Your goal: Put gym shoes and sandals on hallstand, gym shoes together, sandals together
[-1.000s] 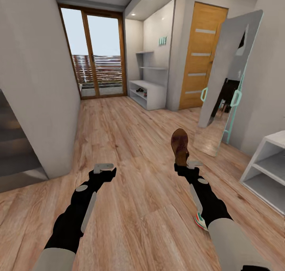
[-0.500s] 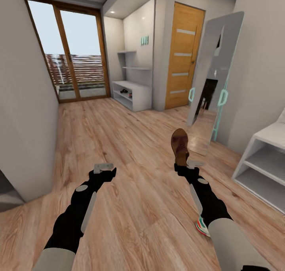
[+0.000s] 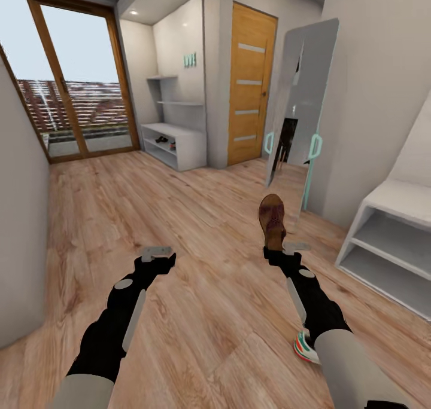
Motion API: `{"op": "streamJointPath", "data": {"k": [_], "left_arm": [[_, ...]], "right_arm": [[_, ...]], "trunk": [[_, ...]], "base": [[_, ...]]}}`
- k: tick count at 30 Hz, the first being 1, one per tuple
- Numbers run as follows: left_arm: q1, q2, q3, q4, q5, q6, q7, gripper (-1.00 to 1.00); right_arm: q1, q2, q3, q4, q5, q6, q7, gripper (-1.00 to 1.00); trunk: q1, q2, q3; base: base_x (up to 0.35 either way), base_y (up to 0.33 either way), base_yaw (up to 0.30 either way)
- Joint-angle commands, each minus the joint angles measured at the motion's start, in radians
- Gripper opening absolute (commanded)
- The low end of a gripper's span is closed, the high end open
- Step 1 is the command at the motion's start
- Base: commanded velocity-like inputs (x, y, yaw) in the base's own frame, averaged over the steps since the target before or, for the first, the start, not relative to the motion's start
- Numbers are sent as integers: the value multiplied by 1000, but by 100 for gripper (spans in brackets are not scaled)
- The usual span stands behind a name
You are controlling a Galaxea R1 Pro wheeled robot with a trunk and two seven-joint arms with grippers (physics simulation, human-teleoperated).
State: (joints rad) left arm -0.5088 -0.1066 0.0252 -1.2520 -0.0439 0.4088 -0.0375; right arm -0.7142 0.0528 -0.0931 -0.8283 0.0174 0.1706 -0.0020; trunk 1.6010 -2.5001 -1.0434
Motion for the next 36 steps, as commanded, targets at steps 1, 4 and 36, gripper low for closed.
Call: {"op": "streamJointPath", "data": {"k": [1,4,36], "left_arm": [[0,-1,2,-2,-4,5,-4,100],[0,-1,2,-3,-4,5,-4,100],[0,-1,2,-3,-4,5,-4,100]], "right_arm": [[-1,1,-2,-2,0,6,-1,-100],[-1,1,-3,-2,0,6,-1,-100],[-1,1,-2,-2,-1,55,-1,-100]], "trunk": [[0,0,-1],[0,0,-1],[0,0,-1]], "base": [[50,18,-282],[20,7,-282],[82,152,-233]]}}
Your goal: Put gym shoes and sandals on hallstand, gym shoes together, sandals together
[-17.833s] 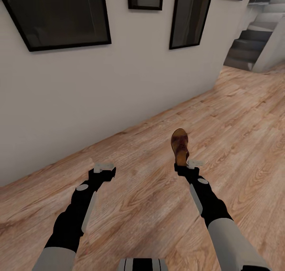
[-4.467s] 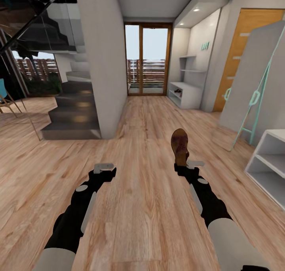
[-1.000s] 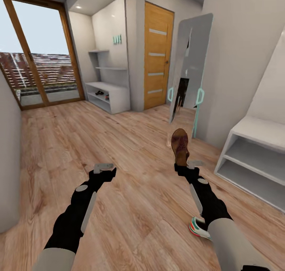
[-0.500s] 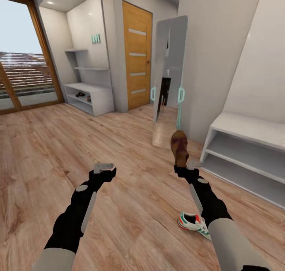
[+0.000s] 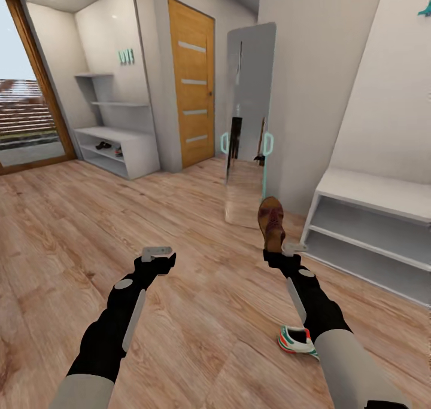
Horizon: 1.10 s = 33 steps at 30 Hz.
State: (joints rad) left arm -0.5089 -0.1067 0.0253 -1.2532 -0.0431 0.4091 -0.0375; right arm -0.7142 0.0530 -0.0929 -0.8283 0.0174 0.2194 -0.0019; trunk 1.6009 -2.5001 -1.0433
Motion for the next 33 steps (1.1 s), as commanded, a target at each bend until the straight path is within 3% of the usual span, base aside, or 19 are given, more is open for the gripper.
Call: {"op": "streamJointPath", "data": {"k": [1,26,33], "left_arm": [[0,-1,2,-2,-4,5,-4,100],[0,-1,2,-2,-4,5,-4,100],[0,-1,2,-1,-4,5,-4,100]], "right_arm": [[-1,1,-2,-2,-1,6,-1,-100],[-1,1,-2,-2,-1,6,-1,-100],[-1,1,-2,-2,-1,6,-1,-100]], "trunk": [[0,0,-1],[0,0,-1],[0,0,-1]], "base": [[124,135,-261],[15,11,-284],[147,218,-286]]}}
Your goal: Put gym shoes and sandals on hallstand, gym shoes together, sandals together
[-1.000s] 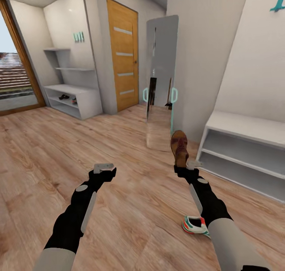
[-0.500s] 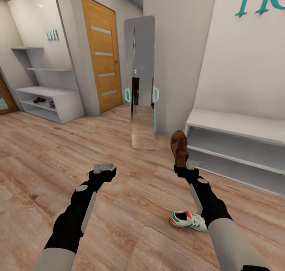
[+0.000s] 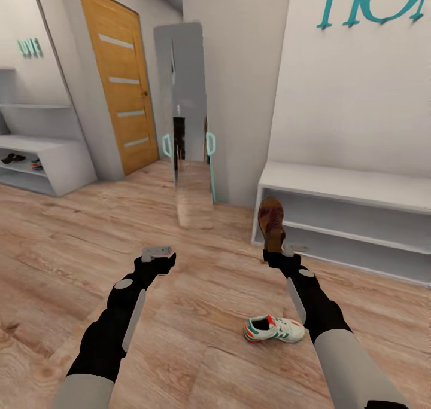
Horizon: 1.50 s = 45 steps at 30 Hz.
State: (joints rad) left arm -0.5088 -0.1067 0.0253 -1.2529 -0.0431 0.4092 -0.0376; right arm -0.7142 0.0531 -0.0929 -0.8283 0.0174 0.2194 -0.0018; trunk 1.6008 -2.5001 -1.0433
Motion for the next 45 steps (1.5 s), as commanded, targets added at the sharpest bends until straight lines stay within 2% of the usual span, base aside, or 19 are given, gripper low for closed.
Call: {"op": "streamJointPath", "data": {"k": [1,12,21,27,45], "left_arm": [[0,-1,2,-2,-4,5,-4,100],[0,-1,2,-2,-6,5,-4,100],[0,0,2,-2,-6,5,-4,100],[0,-1,2,-2,-6,5,-4,100],[0,-1,2,-2,-5,5,-4,100]], "right_arm": [[-1,1,-2,-2,0,6,-1,-100],[-1,1,-4,-2,0,6,-1,-100],[-1,1,-4,-2,0,6,-1,-100],[-1,1,-4,-2,0,6,-1,-100],[-1,1,-4,-2,0,6,-1,-100]], "trunk": [[0,0,-1],[0,0,-1],[0,0,-1],[0,0,0],[0,0,7]], "base": [[196,280,-286],[213,172,-280],[237,106,-64],[200,112,-217],[39,35,-252]]}}
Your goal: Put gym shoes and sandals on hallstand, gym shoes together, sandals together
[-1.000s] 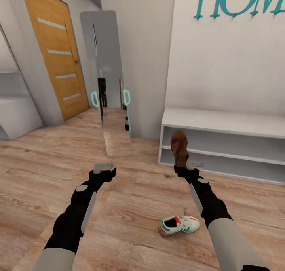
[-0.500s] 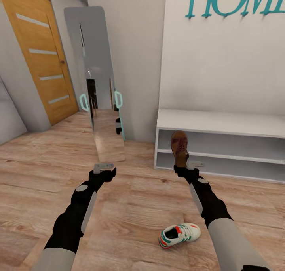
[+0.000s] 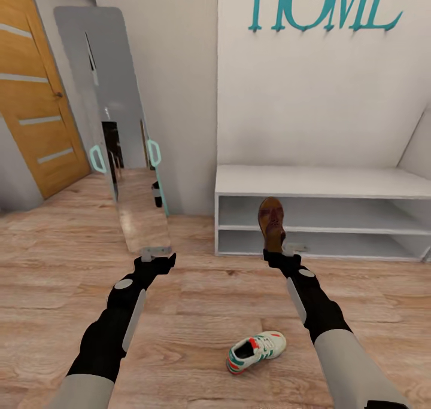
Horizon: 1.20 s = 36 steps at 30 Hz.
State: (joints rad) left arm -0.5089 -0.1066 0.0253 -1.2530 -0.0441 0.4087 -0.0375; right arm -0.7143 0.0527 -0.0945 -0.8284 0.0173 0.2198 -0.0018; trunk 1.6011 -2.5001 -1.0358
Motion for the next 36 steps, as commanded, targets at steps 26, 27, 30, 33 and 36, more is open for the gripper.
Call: {"op": "streamJointPath", "data": {"k": [26,27,30,33,36], "left_arm": [[0,-1,2,-2,-3,5,-4,100],[0,-1,2,-2,-3,5,-4,100],[0,-1,2,-2,-3,5,-4,100],[0,-1,2,-2,-3,5,-4,100],[0,-1,2,-2,-3,5,-4,100]], "right_arm": [[-1,1,-2,-1,0,6,-1,-100],[-1,1,-2,-1,0,6,-1,-100],[-1,1,-2,-1,0,6,-1,-100],[-1,1,-2,-1,0,6,-1,-100],[-1,1,-2,-1,0,6,-1,-100]], "trunk": [[0,0,8],[0,0,8],[0,0,9],[0,0,10],[0,0,12]], "base": [[0,1,-253],[0,80,-253],[50,156,-253],[111,236,-253],[137,277,-253]]}}
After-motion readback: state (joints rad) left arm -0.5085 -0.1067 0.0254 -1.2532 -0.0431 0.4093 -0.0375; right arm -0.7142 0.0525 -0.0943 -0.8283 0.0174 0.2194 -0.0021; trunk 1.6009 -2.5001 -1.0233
